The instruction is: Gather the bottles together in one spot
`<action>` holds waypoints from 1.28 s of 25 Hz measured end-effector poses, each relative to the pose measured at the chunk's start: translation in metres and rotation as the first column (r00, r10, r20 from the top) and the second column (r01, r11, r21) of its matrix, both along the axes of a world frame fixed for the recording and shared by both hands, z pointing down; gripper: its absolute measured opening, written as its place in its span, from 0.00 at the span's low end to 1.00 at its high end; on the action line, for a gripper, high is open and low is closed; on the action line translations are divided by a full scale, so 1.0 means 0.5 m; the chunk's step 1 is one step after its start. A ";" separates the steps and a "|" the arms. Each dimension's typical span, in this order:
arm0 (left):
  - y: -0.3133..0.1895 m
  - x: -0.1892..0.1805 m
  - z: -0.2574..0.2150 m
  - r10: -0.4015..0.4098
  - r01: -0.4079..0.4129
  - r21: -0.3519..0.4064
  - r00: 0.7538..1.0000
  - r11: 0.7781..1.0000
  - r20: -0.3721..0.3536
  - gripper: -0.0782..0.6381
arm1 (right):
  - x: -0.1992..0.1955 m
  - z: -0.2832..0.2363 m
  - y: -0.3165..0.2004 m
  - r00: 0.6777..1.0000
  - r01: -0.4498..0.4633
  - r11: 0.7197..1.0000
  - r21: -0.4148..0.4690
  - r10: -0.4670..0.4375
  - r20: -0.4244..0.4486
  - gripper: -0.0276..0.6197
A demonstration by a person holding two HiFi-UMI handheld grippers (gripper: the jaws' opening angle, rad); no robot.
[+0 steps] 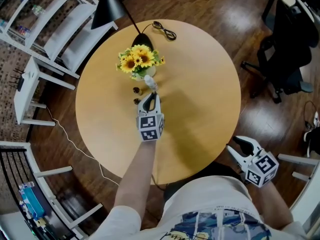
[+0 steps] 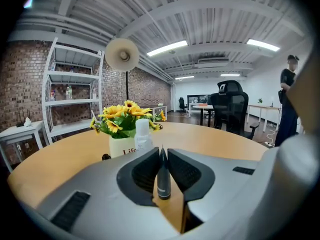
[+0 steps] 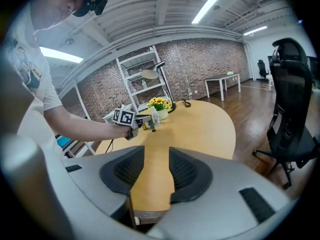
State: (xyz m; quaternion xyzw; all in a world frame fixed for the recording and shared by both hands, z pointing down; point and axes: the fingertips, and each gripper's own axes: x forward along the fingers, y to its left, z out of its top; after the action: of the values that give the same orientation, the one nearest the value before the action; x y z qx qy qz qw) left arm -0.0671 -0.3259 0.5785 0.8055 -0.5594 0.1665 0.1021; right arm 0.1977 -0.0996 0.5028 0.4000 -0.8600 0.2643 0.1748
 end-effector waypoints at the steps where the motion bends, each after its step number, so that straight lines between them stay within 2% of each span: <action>1: 0.001 0.002 0.000 0.006 -0.006 0.000 1.000 1.000 0.005 0.18 | -0.004 0.001 0.001 1.000 0.002 1.000 0.000 -0.002 0.000 0.32; 6: 0.010 0.003 -0.010 0.018 -0.018 0.004 1.000 1.000 0.010 0.27 | -0.025 0.000 0.015 1.000 0.009 1.000 0.005 -0.009 -0.004 0.32; 10: 0.024 -0.005 -0.031 0.028 -0.028 0.022 1.000 0.999 0.006 0.29 | -0.040 -0.007 0.025 1.000 0.008 1.000 0.026 -0.007 -0.011 0.32; 14: 0.084 -0.034 -0.095 0.025 -0.023 0.047 0.999 0.999 -0.038 0.30 | -0.074 -0.027 0.042 1.000 0.012 0.998 0.058 -0.011 -0.015 0.32; 17: 0.179 -0.067 -0.149 0.022 -0.019 0.028 0.994 0.999 -0.104 0.30 | -0.114 -0.047 0.060 1.000 0.018 0.997 0.075 -0.017 -0.017 0.32; 22: 0.396 -0.151 -0.203 -0.004 -0.008 -0.067 0.986 0.998 -0.169 0.30 | -0.195 -0.067 0.100 0.999 0.031 0.995 0.096 -0.028 -0.032 0.33; 25: 0.528 -0.208 -0.211 -0.029 0.003 -0.131 0.980 0.991 -0.195 0.30 | -0.253 -0.072 0.136 0.998 0.060 0.992 0.113 -0.055 -0.043 0.37; 29: 0.674 -0.296 -0.200 -0.087 0.046 -0.207 0.977 0.977 -0.196 0.30 | -0.341 -0.080 0.193 0.995 0.088 0.987 0.134 -0.081 -0.058 0.41; 32: 0.763 -0.339 -0.204 -0.101 0.048 -0.220 0.966 0.974 -0.238 0.31 | -0.388 -0.098 0.243 0.996 0.077 0.984 0.160 -0.069 -0.056 0.42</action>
State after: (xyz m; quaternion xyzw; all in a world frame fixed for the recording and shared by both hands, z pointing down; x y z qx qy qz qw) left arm -0.2367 0.0557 0.4766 0.7826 -0.5514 0.1197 0.2628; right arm 0.0036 0.0219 0.4536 0.3876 -0.8881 0.1768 0.1728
